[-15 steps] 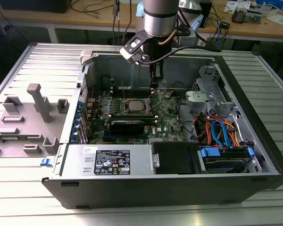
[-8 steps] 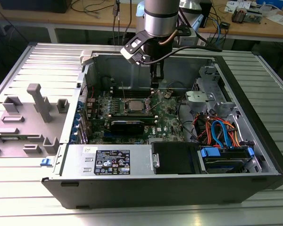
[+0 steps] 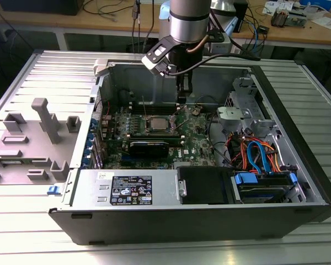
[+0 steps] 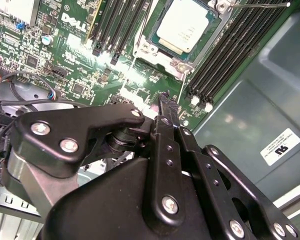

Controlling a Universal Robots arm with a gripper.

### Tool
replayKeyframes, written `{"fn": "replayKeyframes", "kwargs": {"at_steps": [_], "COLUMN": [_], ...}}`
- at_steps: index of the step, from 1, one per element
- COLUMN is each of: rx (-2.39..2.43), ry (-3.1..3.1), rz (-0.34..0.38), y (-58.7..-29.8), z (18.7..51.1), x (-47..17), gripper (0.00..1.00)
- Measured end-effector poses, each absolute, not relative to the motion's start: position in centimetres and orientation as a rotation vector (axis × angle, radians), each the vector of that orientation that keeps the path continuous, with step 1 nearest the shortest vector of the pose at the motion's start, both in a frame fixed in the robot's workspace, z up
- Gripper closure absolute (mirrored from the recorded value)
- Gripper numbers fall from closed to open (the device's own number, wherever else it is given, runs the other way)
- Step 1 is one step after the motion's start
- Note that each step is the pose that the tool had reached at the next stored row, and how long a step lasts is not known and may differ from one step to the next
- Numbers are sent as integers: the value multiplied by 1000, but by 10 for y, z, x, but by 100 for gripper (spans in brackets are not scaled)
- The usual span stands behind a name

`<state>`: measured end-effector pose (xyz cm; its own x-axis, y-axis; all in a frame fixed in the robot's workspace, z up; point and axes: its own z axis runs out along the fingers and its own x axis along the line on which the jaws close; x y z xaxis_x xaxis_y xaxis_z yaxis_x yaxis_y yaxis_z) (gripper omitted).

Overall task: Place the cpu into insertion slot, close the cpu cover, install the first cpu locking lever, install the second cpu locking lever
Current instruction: 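Close the cpu cover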

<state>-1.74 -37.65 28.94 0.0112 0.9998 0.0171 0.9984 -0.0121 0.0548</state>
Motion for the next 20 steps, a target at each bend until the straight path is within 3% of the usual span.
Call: {"fn": "replayKeyframes", "kwargs": {"at_steps": [20], "rx": [2214], "ry": [2189], "rz": [79], "y": [-376], "z": [289], "x": [-7], "gripper": [89]}}
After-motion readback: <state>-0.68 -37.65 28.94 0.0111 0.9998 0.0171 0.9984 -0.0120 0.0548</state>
